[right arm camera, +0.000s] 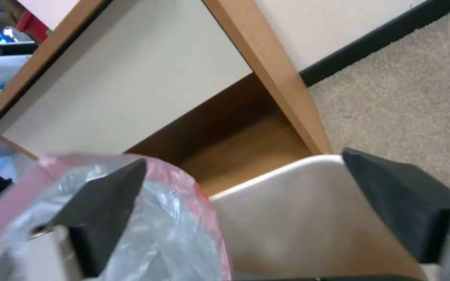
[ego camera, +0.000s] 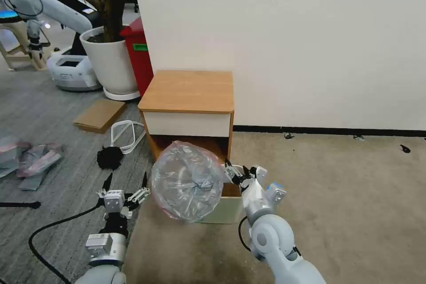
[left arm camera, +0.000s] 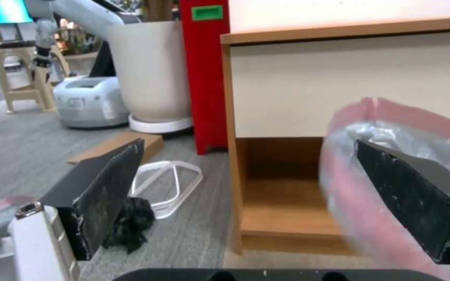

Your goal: Pick up the garbage bag from the table and place it over the trash can.

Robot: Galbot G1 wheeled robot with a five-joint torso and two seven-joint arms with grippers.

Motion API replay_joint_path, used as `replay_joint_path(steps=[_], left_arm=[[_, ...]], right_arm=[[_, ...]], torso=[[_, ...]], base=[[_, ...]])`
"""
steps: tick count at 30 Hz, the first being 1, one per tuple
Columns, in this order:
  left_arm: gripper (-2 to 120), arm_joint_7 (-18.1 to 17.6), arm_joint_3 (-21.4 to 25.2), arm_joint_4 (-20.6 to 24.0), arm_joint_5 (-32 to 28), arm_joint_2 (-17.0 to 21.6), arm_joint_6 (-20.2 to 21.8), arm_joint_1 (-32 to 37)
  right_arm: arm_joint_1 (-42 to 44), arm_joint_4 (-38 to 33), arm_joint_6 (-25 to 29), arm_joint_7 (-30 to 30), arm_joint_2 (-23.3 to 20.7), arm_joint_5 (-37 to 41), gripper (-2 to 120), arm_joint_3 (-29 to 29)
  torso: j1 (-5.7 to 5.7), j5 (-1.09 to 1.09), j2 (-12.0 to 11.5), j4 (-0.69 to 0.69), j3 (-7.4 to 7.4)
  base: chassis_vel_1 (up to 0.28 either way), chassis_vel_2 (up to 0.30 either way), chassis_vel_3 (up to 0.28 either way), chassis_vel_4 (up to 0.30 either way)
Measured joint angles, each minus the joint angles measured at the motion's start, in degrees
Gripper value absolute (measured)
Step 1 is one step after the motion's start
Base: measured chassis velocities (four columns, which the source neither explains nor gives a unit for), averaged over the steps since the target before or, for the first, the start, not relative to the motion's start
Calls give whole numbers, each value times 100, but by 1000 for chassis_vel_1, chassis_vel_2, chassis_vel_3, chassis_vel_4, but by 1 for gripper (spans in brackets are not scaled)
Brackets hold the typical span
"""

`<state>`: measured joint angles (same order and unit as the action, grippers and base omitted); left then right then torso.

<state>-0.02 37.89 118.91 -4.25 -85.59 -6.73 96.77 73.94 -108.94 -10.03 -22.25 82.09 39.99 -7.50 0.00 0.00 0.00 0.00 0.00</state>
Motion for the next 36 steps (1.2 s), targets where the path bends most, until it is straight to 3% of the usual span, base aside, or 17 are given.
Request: replay_joint_path(steps=[3, 8, 13, 15, 18, 20, 21, 23, 25, 27, 36], left_arm=[[100, 9, -6, 41, 1, 23, 5, 15], [100, 38, -32, 178, 1, 68, 21, 62], [100, 398, 18, 703, -239, 215, 81, 243], [100, 675, 94, 1095, -528, 316, 264, 345], [100, 802, 77, 1346, -824, 389, 518, 387], [100, 882, -59, 1623, -1312, 524, 1182, 353], [100, 882, -59, 1623, -1312, 524, 1182, 353], [100, 836, -247, 1656, -1772, 679, 1962, 139], [100, 781, -297, 1637, -1864, 718, 2112, 80], [100, 504, -476, 1403, -2054, 870, 2592, -184], [100, -184, -1139, 662, -2508, 1165, 3204, -944]], right_arm=[[19, -36, 4, 0, -1, -80, 107, -14], [-8, -115, 4, 3, -74, -150, 111, -77], [-1, -251, 10, 14, -204, -171, 114, -198], [23, -280, 33, 15, -235, -169, 114, -256], [39, -296, 52, 15, -242, -166, 113, -288], [63, -340, 74, 15, -246, -159, 111, -329], [63, -340, 74, 15, -246, -159, 111, -329], [111, -424, 90, 15, -263, -142, 104, -387], [123, -438, 93, 15, -268, -140, 103, -398], [185, -495, 108, 17, -282, -135, 100, -451], [367, -534, 173, 41, -256, -158, 99, -575]], torso=[[0, 0, 0, 0, 0], [0, 0, 0, 0, 0], [0, 0, 0, 0, 0], [0, 0, 0, 0, 0], [0, 1, 0, 0, 0], [0, 1, 0, 1, 0], [0, 1, 0, 1, 0], [0, -1, 0, 0, 0], [0, -1, 0, 0, 0], [0, -1, 0, 0, 0], [1, 0, 0, 0, 0]], base=[[0, 0, 0, 0], [0, 0, 0, 0], [0, 0, 0, 0], [0, 0, 0, 0], [0, 0, 0, 0], [0, 0, 0, 0], [0, 0, 0, 0], [0, 0, 0, 0], [0, 0, 0, 0], [0, 0, 0, 0], [0, 0, 0, 0]])
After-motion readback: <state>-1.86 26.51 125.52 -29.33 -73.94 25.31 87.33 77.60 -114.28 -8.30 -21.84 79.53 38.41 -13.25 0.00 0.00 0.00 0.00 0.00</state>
